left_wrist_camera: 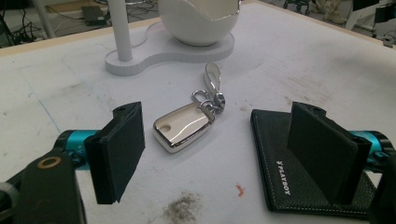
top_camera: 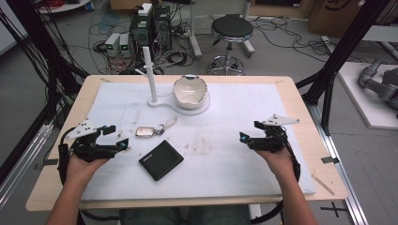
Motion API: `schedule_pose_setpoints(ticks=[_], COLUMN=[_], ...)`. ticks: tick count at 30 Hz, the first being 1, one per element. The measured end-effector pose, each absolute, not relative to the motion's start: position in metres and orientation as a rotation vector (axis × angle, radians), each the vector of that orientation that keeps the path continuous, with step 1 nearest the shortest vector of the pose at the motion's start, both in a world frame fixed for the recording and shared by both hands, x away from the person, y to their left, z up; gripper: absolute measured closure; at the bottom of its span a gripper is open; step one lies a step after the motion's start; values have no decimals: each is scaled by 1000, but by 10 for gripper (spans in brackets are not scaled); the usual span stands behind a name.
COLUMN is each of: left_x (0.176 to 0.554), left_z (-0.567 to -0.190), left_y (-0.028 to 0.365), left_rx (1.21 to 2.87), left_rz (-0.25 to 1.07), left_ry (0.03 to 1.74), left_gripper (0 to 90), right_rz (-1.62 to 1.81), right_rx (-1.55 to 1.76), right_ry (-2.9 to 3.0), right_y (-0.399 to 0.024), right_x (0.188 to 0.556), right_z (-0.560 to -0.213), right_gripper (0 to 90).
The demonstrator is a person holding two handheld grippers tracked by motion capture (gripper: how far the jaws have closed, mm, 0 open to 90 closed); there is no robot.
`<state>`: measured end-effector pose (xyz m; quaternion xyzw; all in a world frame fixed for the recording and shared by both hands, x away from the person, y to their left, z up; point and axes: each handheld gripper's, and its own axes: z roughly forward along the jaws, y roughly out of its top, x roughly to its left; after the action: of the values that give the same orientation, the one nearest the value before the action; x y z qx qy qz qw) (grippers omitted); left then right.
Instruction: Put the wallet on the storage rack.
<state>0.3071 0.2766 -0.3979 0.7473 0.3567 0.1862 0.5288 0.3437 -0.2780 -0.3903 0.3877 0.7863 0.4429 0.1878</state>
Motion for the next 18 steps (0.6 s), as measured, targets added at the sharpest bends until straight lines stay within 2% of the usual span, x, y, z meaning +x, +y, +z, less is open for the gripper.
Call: schedule_pose_setpoints(ticks=[18], left_x=[292], left_z=[-395], left_y=[299], left_rx=[1768], left_rz=[503], left_ry=[895], left_gripper=[195], right_rz=[1316], right_rx=[871], right_ry=[2428], right_y=[-157], right_x=[366], right_z=[-389], right_gripper=[201])
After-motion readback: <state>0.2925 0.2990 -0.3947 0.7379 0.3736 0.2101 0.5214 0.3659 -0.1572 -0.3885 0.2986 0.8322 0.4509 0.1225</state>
